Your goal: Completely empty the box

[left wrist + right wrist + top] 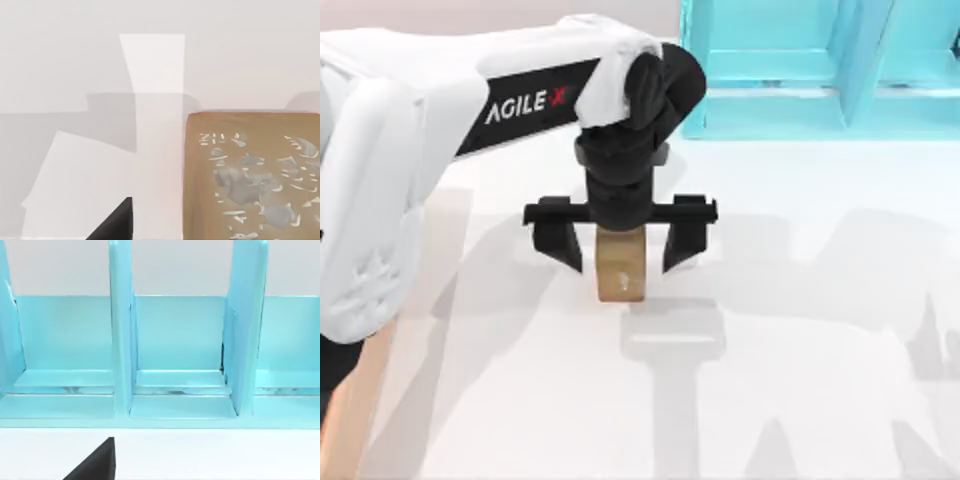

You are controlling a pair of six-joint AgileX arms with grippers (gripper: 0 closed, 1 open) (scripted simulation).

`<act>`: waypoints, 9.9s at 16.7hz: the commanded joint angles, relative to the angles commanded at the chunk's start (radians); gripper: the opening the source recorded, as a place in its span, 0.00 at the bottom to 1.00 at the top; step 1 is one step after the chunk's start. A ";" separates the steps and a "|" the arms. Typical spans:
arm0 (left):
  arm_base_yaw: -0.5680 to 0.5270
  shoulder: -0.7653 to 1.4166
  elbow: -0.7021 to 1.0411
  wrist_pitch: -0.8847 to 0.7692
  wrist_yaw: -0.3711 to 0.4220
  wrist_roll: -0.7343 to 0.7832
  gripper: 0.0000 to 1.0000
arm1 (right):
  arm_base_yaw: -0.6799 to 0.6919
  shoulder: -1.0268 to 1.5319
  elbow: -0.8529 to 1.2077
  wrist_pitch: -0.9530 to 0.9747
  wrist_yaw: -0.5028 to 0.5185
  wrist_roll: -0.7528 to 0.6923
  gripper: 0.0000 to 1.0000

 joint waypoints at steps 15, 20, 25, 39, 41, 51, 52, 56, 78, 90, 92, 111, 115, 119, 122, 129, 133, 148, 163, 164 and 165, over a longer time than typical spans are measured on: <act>-0.003 -0.020 0.218 -0.250 -0.001 -0.003 1.00 | 0.000 0.000 0.000 0.000 0.000 0.000 1.00; -0.001 -0.036 0.259 -0.294 0.000 -0.002 1.00 | 0.000 0.000 0.000 0.000 0.000 0.000 1.00; 0.064 -0.078 0.210 -0.290 -0.001 0.061 1.00 | 0.000 0.000 0.000 0.000 0.000 0.000 1.00; 0.843 -0.370 -0.089 -0.279 -0.006 0.850 1.00 | 0.000 0.000 0.000 0.000 0.000 0.000 1.00; 0.848 -0.374 -0.093 -0.279 -0.006 0.856 1.00 | 0.000 0.000 0.000 0.000 0.000 0.000 1.00; 0.848 -0.319 -0.220 -0.096 -0.006 0.856 1.00 | 0.000 0.000 0.000 0.000 0.000 0.000 1.00; 0.848 -0.316 -0.253 -0.059 -0.006 0.857 1.00 | 0.000 0.000 0.000 0.000 0.000 0.000 1.00; 0.852 -0.315 -0.374 0.060 -0.006 0.860 1.00 | 0.000 0.000 0.000 0.000 0.000 0.000 1.00; 0.853 -0.314 -0.411 0.099 -0.006 0.862 0.00 | 0.000 0.000 0.000 0.000 0.000 0.000 1.00; 0.850 -0.329 -0.293 -0.042 -0.009 0.860 0.00 | 0.000 0.000 0.000 0.000 0.000 0.000 1.00; 0.850 -0.338 -0.214 -0.129 -0.011 0.859 0.00 | 0.000 0.000 0.000 0.000 0.000 0.000 1.00; 0.671 -0.482 -0.167 -0.304 0.022 0.679 0.00 | 0.000 0.000 0.000 0.000 0.000 0.000 1.00; 0.448 -0.653 -0.466 -0.179 0.040 0.465 0.00 | 0.000 0.000 0.000 0.000 0.000 0.000 1.00; 0.244 -0.800 -0.748 -0.056 0.023 0.255 0.00 | 0.000 0.000 0.000 0.000 0.000 0.000 1.00; 0.149 -0.862 -0.862 -0.001 0.000 0.152 0.00 | 0.000 0.000 0.000 0.000 0.000 0.000 1.00; 0.130 -0.869 -0.885 0.011 -0.003 0.133 0.00 | 0.000 0.000 0.000 0.000 0.000 0.000 1.00; 0.097 -0.849 -0.930 0.098 0.020 0.146 0.00 | 0.000 0.000 0.000 0.000 0.000 0.000 1.00; 0.129 -0.814 -1.021 0.208 -0.006 0.132 0.38 | 0.000 0.000 0.000 0.000 0.000 0.000 1.00; 0.129 -0.814 -1.021 0.208 -0.006 0.132 1.00 | 0.000 0.000 0.000 0.000 0.000 0.000 1.00; 0.129 -0.814 -1.021 0.208 -0.006 0.132 1.00 | 0.000 0.000 0.000 0.000 0.000 0.000 1.00; 0.129 -0.814 -1.021 0.208 -0.006 0.132 1.00 | 0.000 0.000 0.000 0.000 0.000 0.000 1.00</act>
